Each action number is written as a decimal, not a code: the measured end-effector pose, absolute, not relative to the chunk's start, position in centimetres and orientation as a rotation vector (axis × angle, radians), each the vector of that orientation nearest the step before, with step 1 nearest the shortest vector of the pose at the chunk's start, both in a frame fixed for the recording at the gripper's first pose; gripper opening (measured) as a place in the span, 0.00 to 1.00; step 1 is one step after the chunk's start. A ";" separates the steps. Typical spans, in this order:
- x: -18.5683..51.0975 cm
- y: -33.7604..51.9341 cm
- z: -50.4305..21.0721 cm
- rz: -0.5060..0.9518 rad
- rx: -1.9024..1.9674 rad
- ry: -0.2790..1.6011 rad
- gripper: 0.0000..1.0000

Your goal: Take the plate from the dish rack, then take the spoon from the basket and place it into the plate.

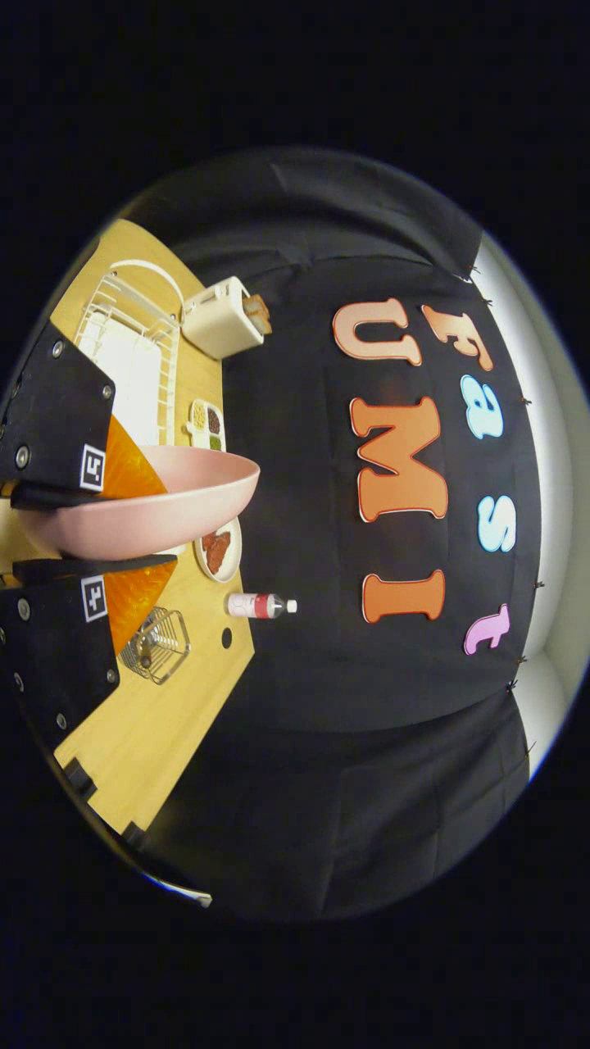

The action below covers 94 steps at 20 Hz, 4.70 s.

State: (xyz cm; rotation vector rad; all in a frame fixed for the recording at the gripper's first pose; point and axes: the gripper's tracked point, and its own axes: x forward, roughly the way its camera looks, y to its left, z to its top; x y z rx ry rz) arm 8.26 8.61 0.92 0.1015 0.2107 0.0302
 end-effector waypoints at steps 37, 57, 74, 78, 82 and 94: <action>-2.9 14.8 -21.3 0.316 0.940 0.660 0.35; 5.5 -1.2 -14.8 0.033 0.448 0.312 0.88; 19.7 -5.2 -9.5 -0.128 -0.015 0.065 0.82; 21.2 -5.1 -10.9 -0.139 -0.046 0.097 0.44; 21.5 -4.8 -10.3 -0.142 -0.058 0.078 0.11; 11.0 -0.8 0.1 -0.089 -0.050 -0.089 0.06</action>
